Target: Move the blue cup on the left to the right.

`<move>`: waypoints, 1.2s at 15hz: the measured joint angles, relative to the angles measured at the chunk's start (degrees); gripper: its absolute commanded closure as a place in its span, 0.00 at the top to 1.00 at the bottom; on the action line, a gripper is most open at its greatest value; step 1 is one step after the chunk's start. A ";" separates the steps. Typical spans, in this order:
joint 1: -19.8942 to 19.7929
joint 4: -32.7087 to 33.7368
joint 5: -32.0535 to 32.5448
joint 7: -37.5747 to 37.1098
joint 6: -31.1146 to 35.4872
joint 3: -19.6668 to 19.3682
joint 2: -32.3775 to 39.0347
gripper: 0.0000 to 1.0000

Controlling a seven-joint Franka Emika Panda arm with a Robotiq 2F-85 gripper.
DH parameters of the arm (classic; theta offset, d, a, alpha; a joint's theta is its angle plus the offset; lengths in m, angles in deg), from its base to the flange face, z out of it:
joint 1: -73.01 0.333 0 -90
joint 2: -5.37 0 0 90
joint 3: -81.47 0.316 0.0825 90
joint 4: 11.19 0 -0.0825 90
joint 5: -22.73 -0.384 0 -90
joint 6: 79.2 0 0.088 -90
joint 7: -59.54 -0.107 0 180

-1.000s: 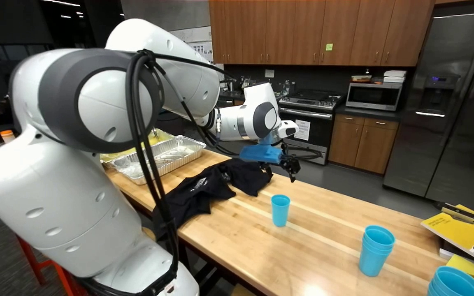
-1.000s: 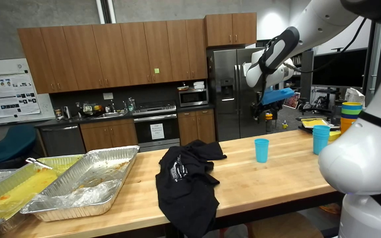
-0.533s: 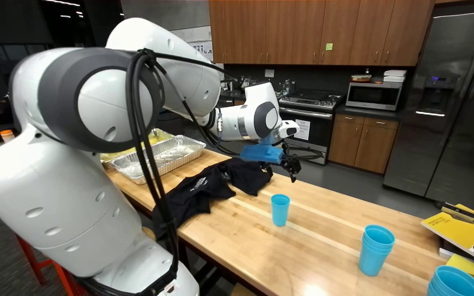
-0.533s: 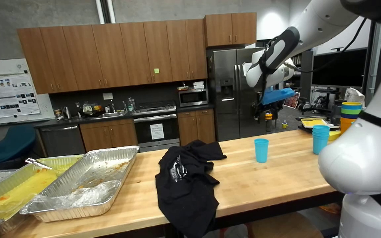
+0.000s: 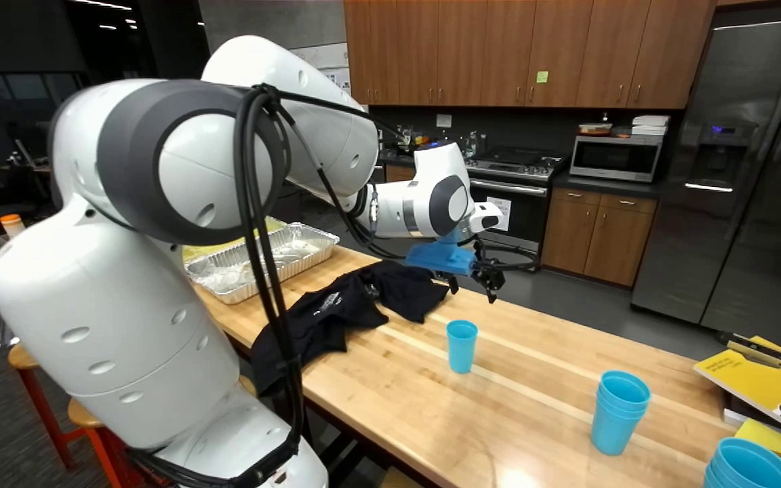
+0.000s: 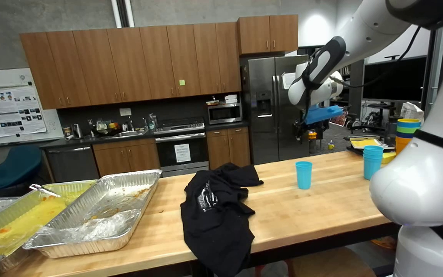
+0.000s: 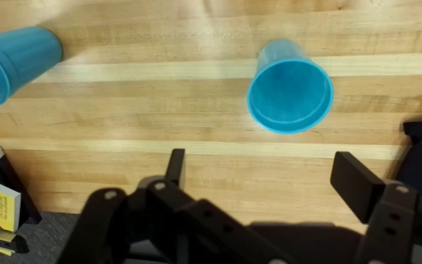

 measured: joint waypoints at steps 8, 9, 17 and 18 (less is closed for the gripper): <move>1.29 1.18 -1.05 1.94 1.71 0.34 5.72 1.00; 1.68 1.14 -1.05 2.26 1.79 0.46 6.08 1.00; 4.20 1.57 -1.05 2.91 2.63 2.01 7.65 1.00; 4.29 1.81 -1.05 2.86 2.74 2.05 8.05 1.00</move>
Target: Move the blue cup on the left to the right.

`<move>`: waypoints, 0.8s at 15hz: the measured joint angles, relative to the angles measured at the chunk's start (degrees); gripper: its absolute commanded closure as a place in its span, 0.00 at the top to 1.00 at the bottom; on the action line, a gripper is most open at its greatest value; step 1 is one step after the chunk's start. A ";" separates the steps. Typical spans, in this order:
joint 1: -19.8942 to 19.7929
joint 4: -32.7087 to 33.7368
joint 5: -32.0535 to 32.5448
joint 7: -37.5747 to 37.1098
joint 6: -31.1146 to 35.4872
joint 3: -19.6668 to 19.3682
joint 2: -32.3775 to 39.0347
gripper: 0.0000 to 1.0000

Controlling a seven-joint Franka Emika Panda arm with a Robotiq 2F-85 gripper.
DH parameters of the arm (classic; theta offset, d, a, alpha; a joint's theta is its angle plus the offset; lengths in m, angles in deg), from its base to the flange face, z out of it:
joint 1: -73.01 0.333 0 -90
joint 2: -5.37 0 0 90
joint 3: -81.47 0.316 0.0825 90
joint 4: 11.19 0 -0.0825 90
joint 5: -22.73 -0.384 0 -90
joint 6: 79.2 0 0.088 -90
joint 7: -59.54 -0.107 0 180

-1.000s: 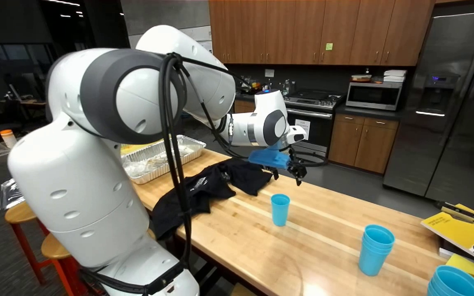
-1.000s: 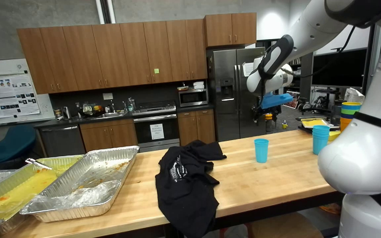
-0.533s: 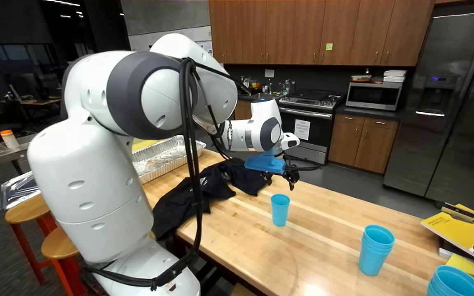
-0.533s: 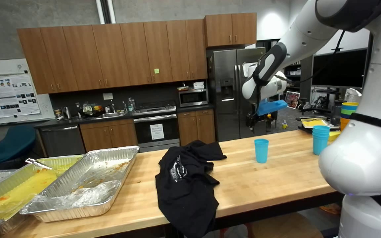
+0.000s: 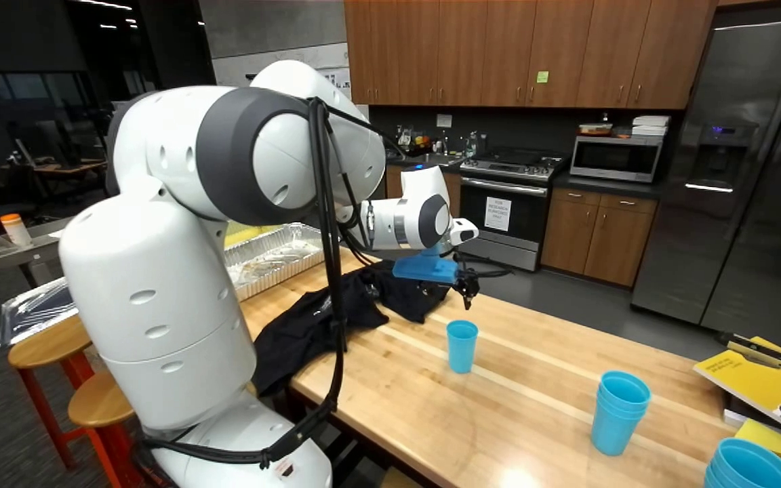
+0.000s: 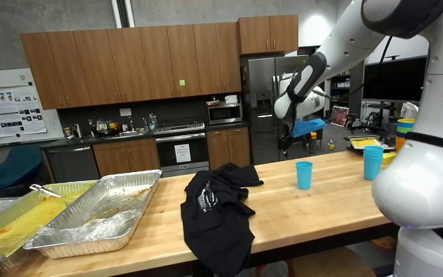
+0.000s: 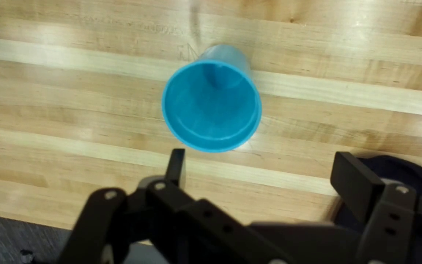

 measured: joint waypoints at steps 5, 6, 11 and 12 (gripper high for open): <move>-0.01 1.90 0.00 -0.02 0.04 -0.08 3.17 1.00; 0.00 2.25 0.00 -0.02 0.04 -0.08 3.84 1.00; 0.57 3.85 0.07 -0.04 -0.05 -0.02 6.47 1.00; 0.77 4.12 0.12 -0.04 -0.07 -0.01 6.86 1.00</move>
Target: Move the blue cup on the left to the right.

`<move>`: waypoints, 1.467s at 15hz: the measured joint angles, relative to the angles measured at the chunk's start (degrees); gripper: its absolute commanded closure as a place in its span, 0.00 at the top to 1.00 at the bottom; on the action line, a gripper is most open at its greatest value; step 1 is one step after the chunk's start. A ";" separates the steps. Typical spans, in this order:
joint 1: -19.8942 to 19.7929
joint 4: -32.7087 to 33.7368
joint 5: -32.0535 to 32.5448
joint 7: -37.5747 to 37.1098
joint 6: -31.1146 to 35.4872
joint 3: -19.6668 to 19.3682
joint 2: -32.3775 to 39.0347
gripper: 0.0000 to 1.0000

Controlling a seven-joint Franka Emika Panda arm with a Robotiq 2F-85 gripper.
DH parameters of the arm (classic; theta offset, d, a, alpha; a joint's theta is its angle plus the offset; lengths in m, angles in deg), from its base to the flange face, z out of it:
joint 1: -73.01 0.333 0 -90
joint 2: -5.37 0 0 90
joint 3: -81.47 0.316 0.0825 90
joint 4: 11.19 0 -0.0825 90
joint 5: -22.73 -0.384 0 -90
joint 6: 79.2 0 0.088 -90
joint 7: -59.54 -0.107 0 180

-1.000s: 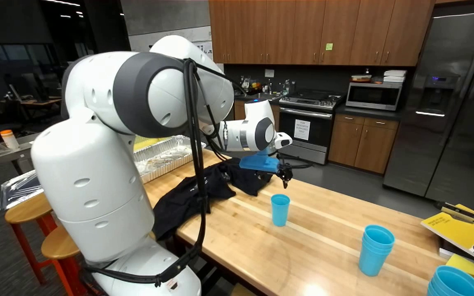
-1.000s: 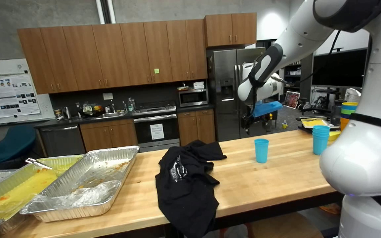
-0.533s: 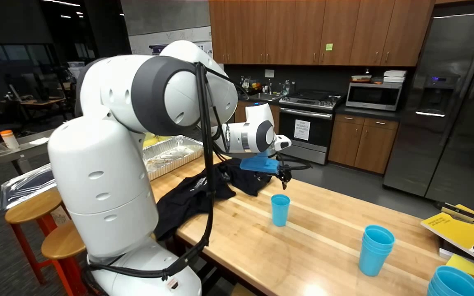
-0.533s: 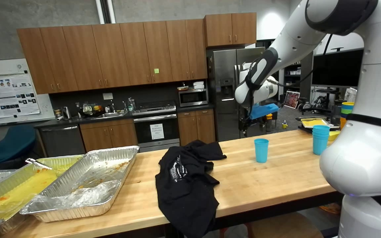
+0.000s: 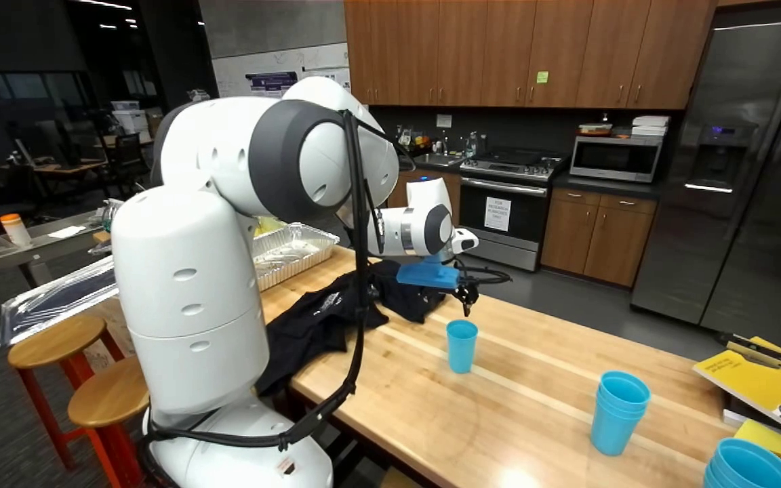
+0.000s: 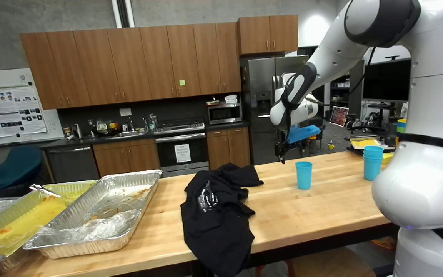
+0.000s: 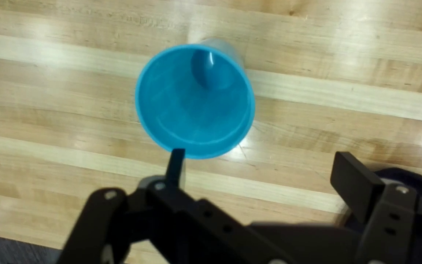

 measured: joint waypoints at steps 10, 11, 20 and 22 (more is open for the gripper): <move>1.17 2.11 0.41 -2.92 -2.49 -0.14 2.71 1.00; 1.18 2.25 0.41 -3.51 -3.05 -0.15 2.69 1.00; 1.20 2.57 0.37 -5.07 -6.27 -0.21 2.77 1.00; 1.19 2.53 0.32 -5.16 -6.82 -0.34 2.77 1.00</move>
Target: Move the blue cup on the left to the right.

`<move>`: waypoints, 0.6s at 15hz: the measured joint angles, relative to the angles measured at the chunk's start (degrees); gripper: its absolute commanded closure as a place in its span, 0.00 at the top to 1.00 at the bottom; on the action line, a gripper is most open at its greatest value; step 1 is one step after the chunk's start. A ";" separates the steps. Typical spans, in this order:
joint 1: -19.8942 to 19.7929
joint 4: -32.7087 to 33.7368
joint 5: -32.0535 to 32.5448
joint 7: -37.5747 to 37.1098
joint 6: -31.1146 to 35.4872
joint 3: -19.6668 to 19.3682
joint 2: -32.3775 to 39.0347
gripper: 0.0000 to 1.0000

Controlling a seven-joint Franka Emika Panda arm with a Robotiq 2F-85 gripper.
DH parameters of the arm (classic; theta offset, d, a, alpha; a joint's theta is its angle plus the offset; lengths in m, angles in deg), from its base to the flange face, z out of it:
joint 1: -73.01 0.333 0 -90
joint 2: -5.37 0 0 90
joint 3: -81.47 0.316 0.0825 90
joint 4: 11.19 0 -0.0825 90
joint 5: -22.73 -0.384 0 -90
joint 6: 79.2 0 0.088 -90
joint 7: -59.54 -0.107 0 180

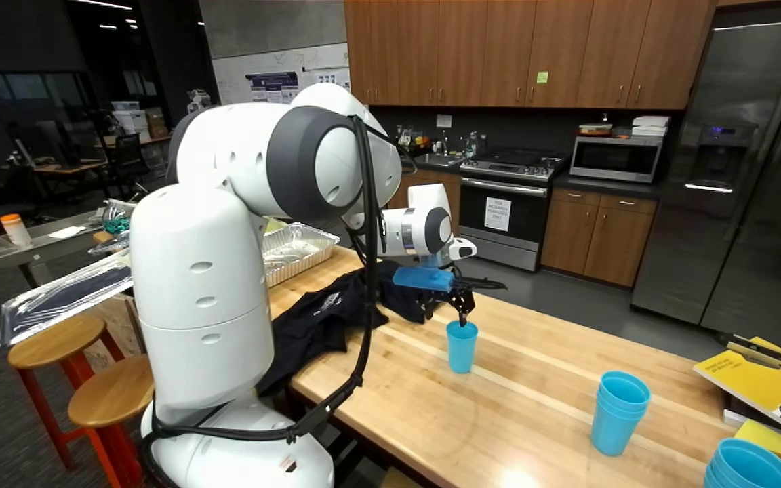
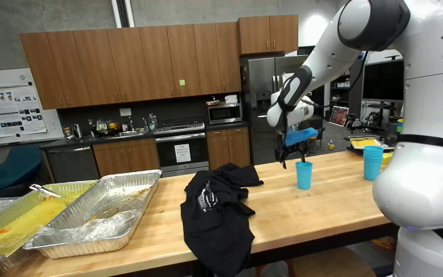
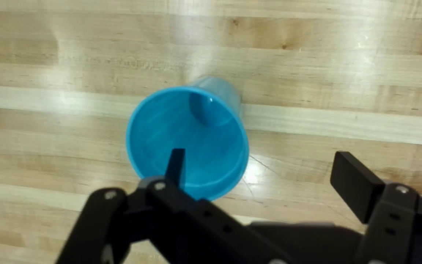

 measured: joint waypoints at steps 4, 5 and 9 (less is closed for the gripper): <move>-0.02 -0.03 0.00 -0.47 -0.47 -0.36 0.12 1.00; -0.02 -0.03 0.00 -0.50 -0.47 -0.42 0.21 1.00; -0.02 -0.03 0.00 -0.57 -0.46 -0.51 0.72 0.62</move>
